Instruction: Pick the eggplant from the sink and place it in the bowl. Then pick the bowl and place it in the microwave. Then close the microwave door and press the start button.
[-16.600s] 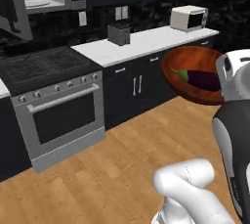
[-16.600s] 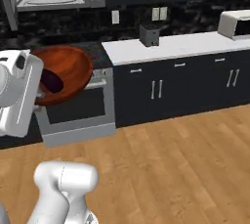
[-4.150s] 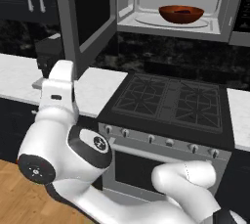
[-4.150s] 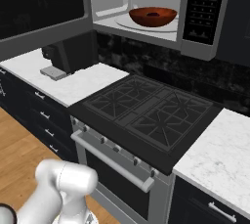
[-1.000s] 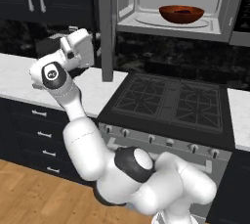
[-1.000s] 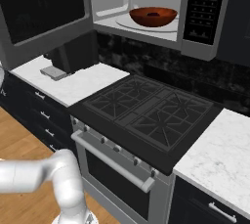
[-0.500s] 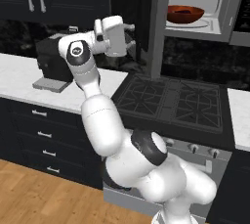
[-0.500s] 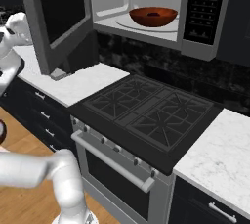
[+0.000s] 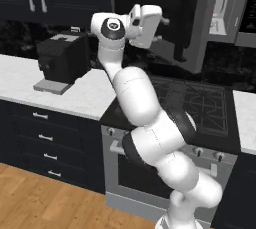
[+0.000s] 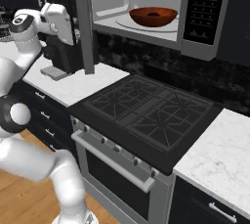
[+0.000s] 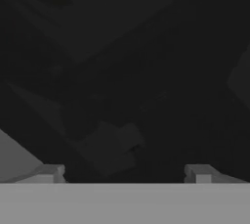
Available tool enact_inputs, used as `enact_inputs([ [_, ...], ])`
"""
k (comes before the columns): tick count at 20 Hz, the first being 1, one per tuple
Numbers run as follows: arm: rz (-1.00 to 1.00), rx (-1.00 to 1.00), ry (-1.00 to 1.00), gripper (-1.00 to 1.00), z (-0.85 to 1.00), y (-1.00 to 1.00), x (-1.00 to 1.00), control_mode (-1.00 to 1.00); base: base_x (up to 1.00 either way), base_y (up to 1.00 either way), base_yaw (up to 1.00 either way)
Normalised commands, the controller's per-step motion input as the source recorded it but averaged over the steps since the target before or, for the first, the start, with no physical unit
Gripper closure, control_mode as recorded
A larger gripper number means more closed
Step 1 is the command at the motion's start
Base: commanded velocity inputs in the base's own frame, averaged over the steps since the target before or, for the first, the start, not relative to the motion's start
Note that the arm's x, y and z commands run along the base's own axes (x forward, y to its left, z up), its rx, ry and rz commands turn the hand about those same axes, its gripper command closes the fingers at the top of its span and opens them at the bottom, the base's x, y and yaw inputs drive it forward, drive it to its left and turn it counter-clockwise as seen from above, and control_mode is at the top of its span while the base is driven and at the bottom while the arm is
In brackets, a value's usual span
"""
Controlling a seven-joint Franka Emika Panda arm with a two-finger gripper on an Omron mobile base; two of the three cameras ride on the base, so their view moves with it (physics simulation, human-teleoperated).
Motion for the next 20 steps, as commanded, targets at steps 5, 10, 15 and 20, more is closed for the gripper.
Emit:
enact_inputs([
  [5,0.27,0.2,-0.04,-1.0,-0.02,-0.83,0.31,-1.0,0.0,0.0,0.0],
  [10,0.45,0.22,-0.15,-1.0,-0.04,-0.97,0.35,-1.0,0.0,0.0,0.0],
  [15,0.52,0.17,-0.31,-1.0,-0.43,-0.91,0.27,-1.0,0.0,0.0,0.0],
  [20,0.51,0.09,-0.5,-1.0,-0.62,-0.85,0.23,-1.0,0.0,0.0,0.0],
])
